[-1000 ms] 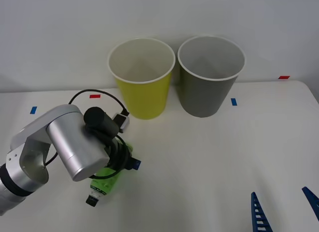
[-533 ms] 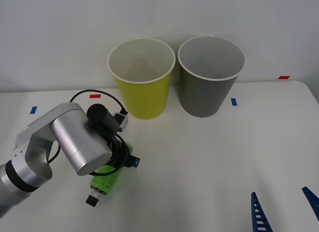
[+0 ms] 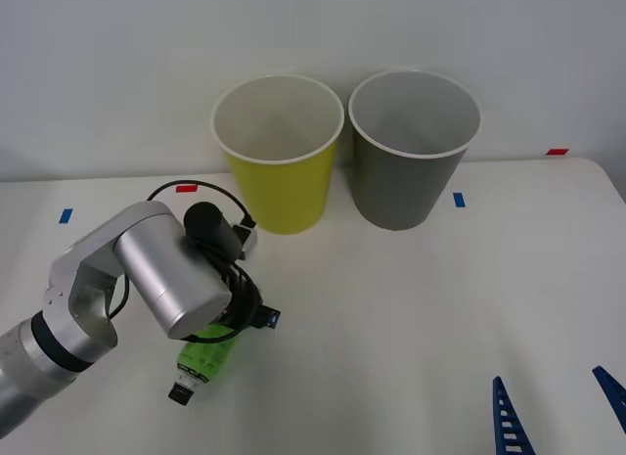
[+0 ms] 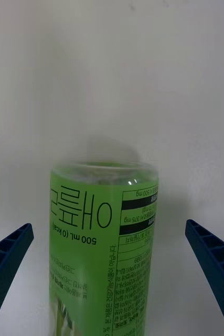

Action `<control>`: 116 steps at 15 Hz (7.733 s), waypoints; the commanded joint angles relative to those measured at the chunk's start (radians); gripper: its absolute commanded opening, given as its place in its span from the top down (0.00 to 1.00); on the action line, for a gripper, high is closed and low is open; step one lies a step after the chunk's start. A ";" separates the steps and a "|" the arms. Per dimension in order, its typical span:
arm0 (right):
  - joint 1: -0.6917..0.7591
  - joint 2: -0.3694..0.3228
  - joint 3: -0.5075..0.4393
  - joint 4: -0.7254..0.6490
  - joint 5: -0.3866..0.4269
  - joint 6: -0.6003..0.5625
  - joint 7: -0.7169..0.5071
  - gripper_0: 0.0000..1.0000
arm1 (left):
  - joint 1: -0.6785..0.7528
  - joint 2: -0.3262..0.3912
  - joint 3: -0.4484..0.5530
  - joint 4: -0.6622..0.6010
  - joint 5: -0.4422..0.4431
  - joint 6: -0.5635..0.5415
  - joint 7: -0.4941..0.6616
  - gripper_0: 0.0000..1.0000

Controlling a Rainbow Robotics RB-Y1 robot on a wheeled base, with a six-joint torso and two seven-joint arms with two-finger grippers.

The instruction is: Put cans in the gray bin and PET bottles in the light green bin.

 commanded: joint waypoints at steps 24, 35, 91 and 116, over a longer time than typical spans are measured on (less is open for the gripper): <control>0.000 0.000 0.000 0.000 0.000 0.000 0.000 0.00 | -0.002 -0.025 0.002 0.090 -0.009 -0.055 -0.080 1.00; 0.000 0.000 0.000 0.000 0.000 0.000 0.000 0.00 | -0.001 -0.013 0.046 0.030 -0.011 -0.049 -0.171 1.00; 0.000 0.000 0.000 0.000 0.000 0.000 0.000 0.00 | -0.272 -0.276 0.667 -0.371 -0.163 -0.206 -0.501 1.00; 0.000 0.000 0.000 0.000 0.000 0.000 0.000 0.00 | -0.264 -0.214 0.473 0.166 -0.002 -0.951 -0.502 1.00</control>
